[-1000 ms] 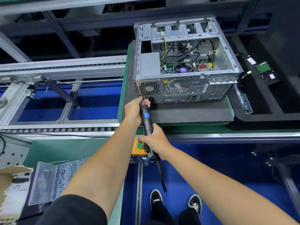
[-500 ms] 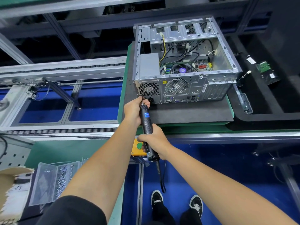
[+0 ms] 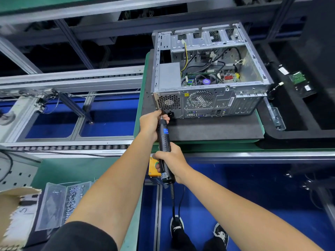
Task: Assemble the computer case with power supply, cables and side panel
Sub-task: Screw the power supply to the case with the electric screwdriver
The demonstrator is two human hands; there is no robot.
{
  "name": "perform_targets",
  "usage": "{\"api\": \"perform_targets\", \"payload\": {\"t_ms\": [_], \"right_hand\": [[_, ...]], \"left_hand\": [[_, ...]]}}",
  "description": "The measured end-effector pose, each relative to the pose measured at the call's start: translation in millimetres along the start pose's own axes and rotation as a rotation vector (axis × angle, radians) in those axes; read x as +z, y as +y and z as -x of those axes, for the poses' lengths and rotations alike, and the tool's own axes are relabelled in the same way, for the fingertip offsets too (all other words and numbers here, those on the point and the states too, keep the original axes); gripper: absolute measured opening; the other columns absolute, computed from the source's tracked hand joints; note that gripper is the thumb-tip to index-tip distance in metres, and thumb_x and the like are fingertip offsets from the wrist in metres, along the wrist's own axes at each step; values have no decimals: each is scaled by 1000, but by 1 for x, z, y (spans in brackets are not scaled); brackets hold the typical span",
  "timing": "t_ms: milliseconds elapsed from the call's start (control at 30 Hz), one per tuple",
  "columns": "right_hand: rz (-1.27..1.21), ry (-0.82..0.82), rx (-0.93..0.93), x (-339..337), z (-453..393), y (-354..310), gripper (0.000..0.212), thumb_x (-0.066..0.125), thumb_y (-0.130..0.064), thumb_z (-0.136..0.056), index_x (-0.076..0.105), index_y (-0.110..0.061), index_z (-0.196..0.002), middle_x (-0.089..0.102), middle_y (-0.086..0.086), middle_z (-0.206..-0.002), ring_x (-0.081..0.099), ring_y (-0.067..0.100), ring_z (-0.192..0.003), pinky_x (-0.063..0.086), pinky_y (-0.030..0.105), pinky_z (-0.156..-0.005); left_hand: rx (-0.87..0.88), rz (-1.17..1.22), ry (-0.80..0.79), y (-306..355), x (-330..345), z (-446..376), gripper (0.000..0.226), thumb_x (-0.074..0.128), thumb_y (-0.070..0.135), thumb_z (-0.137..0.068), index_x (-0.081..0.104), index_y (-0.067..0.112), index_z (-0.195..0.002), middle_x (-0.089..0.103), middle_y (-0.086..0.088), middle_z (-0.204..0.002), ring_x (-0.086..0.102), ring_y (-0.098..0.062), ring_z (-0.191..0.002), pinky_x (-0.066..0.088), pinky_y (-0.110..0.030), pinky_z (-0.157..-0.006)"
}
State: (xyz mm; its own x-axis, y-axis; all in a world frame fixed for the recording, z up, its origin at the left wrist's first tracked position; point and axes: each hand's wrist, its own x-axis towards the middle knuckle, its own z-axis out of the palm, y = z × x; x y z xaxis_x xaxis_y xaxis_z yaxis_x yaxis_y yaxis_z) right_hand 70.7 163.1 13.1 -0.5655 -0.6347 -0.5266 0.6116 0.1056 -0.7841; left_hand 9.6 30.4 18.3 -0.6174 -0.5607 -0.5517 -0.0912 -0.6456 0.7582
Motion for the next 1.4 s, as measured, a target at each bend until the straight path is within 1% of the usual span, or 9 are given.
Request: {"api": "perform_targets", "payload": {"t_ms": [167, 333, 533, 667, 800, 1033, 1167, 1300, 1400], "right_hand": [[-56, 14, -7, 7, 2, 1, 28, 65, 3, -82, 48, -7, -102, 53, 10, -67, 53, 20, -48, 49, 29, -46], [-48, 9, -9, 8, 2, 1, 27, 63, 4, -84, 47, -8, -102, 54, 18, -82, 54, 19, -49, 49, 30, -48], [-33, 14, -4, 7, 1, 1, 28, 64, 4, -83, 45, -9, -98, 54, 14, -75, 53, 19, -48, 48, 29, -47], [-24, 8, -4, 7, 1, 0, 31, 68, 2, -82, 46, -10, -100, 53, 13, -77, 53, 20, -50, 48, 30, -47], [-9, 11, -7, 6, 1, -1, 32, 70, 1, -82, 46, -10, -101, 53, 14, -77, 53, 21, -51, 49, 30, -47], [4, 9, 5, 4, 0, -2, 33, 71, -2, -81, 46, -10, -102, 54, 13, -76, 55, 20, -50, 49, 30, -47], [37, 20, 6, 2, -2, 0, 30, 67, -1, -81, 46, -11, -100, 54, 16, -83, 55, 19, -50, 50, 30, -49], [44, 11, 13, 0, -3, 0, 27, 65, 0, -81, 46, -11, -98, 53, 12, -74, 56, 18, -49, 50, 30, -48], [40, 13, 14, -1, -3, -2, 28, 66, 1, -80, 46, -10, -97, 53, 13, -76, 55, 18, -48, 50, 30, -48]], "left_hand": [[11, -35, 24, 2, -1, 1, 7, 63, 3, -88, 57, -1, -87, 62, -18, -71, 60, -21, -53, 52, -27, -51], [-7, -27, 23, 2, -3, 0, 9, 65, 3, -87, 59, -3, -90, 64, -18, -73, 62, -21, -56, 54, -28, -54], [-5, -28, 2, 0, -4, 1, 14, 68, 2, -84, 61, -7, -91, 66, -18, -73, 64, -23, -60, 56, -28, -59], [-1, -2, 5, 1, -3, 3, 8, 61, 2, -87, 56, -4, -87, 64, -18, -68, 62, -23, -57, 54, -29, -56], [-19, 33, -2, 1, -3, 4, 6, 53, 4, -91, 53, -3, -90, 62, -17, -68, 61, -23, -55, 55, -29, -55], [-3, 14, 5, 0, 0, 5, 6, 59, 0, -89, 54, -4, -87, 63, -18, -68, 60, -23, -55, 54, -29, -53], [-6, 12, 4, 0, -1, 5, 6, 58, 0, -88, 55, -5, -90, 63, -19, -71, 62, -23, -56, 55, -29, -55], [-15, 30, 10, 0, 0, 5, 8, 56, 1, -88, 54, -4, -95, 62, -20, -75, 61, -24, -58, 56, -29, -55], [-31, 29, 6, 1, 1, 5, 9, 53, 2, -89, 54, -5, -95, 62, -18, -70, 62, -25, -57, 56, -29, -55]]}}
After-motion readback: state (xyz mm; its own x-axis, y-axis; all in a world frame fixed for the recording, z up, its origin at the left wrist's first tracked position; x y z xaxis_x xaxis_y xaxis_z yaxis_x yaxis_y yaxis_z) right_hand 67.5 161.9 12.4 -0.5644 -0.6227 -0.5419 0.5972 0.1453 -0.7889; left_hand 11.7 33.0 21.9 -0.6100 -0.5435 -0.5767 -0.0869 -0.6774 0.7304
